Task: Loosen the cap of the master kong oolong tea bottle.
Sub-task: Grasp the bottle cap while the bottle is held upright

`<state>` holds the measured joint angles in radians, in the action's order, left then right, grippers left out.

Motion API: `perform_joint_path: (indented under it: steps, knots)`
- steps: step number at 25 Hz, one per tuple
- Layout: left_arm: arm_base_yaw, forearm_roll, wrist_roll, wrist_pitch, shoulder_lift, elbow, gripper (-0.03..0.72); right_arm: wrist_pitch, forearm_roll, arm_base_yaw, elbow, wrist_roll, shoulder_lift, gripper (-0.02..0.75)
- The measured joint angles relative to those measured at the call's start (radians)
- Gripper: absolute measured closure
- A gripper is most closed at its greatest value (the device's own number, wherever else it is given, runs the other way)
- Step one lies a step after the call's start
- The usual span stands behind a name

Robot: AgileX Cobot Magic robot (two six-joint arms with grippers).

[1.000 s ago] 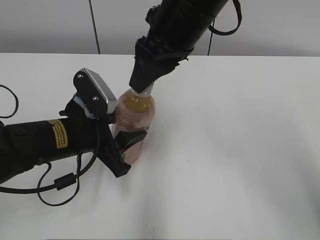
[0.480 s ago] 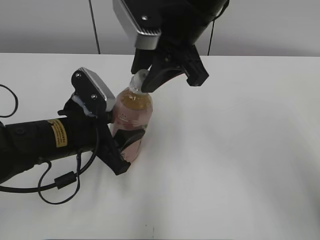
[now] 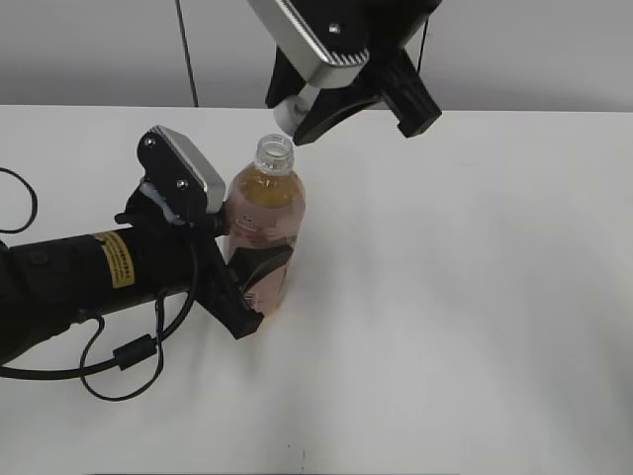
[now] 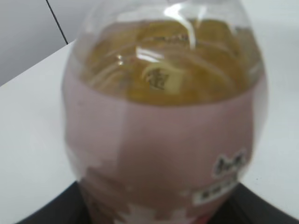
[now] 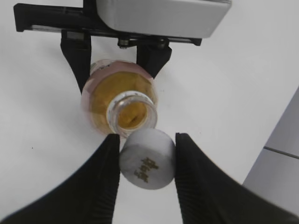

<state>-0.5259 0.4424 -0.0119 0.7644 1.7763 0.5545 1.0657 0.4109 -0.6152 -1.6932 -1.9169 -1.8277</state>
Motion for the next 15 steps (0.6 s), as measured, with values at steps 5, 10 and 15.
perform_joint_path:
  steps: [5, 10, 15]
  knots:
    - [-0.001, -0.001, 0.004, 0.003, 0.000, 0.000, 0.326, 0.010, -0.090, 0.006, 0.000, 0.138, 0.047, 0.465]
    - [-0.001, -0.006, 0.095, 0.070, 0.018, 0.000, 0.326, 0.061, -0.208, 0.083, 0.000, 0.405, 0.028, 0.465]
    - [-0.002, -0.005, 0.167, 0.183, 0.062, 0.000, 0.326, 0.073, -0.107, 0.209, 0.000, 0.562, -0.041, 0.465]
